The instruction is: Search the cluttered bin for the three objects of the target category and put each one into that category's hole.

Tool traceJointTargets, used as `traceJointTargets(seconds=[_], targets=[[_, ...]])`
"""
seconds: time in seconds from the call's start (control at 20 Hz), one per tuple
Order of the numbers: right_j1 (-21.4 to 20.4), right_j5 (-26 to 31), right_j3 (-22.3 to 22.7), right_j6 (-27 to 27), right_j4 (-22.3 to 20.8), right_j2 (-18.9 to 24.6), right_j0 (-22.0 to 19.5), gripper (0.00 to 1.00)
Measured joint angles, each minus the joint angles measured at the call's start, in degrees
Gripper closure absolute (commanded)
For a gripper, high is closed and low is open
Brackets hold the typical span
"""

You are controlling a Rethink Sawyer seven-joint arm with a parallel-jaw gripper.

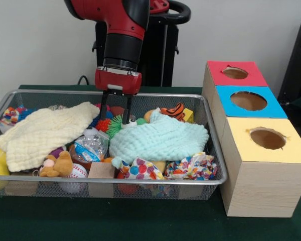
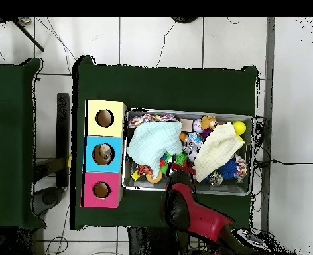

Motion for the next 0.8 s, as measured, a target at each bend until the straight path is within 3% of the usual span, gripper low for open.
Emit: traceJointTargets(seconds=[0.8], targets=[[0.97, -0.01, -1.41, 0.0, 0.0, 0.17, -1.1, 0.0]])
